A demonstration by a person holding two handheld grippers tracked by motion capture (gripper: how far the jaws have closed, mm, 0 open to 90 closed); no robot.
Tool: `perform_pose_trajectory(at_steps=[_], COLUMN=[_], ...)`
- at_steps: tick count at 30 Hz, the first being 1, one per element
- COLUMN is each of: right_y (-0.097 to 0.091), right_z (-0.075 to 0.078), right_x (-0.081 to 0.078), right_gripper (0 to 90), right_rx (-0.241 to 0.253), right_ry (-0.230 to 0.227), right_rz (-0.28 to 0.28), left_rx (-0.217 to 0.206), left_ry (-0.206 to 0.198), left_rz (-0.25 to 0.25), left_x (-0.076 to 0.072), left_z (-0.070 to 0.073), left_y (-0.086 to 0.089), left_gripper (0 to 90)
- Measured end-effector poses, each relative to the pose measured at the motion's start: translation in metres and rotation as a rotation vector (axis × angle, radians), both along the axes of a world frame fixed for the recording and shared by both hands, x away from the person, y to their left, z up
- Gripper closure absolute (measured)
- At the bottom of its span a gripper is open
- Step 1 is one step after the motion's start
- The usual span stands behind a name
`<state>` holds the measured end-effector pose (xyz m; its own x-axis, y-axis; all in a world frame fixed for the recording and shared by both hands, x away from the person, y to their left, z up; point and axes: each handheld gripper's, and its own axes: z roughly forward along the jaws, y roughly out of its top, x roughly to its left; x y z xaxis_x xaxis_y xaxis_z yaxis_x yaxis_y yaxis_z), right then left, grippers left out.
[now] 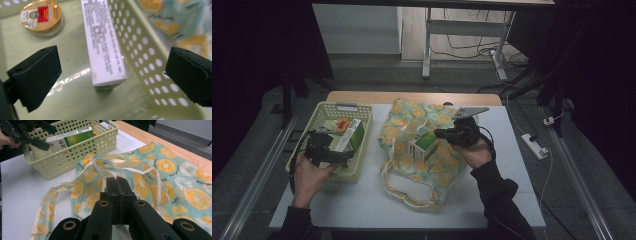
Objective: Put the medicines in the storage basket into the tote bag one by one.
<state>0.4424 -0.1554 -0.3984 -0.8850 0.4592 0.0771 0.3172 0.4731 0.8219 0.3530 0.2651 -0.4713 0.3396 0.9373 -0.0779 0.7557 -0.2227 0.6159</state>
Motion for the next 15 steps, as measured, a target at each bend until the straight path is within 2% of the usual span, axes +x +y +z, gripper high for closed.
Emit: perform_pose_trajectory(at_steps=[4,7,15], right_y=[0.0001,-0.0002,-0.0003], right_z=[0.0003,0.0004,0.0003], right_x=[-0.0003,-0.0003,-0.0001], right_gripper=[90.0,90.0,90.0], right_rx=[0.0,-0.001,0.0], right_ry=[-0.002,-0.003,-0.004], right_rz=[0.001,0.0,0.002], left_rx=[0.046,0.061,0.025], left_ry=[0.017,0.019,0.031], left_rz=[0.013,0.014,0.026], left_x=[0.002,0.0014,0.0005], left_z=[-0.0073,-0.0083,-0.0058], left_y=[-0.0017,-0.0027,-0.0023], left_gripper=[9.5,20.3,50.7])
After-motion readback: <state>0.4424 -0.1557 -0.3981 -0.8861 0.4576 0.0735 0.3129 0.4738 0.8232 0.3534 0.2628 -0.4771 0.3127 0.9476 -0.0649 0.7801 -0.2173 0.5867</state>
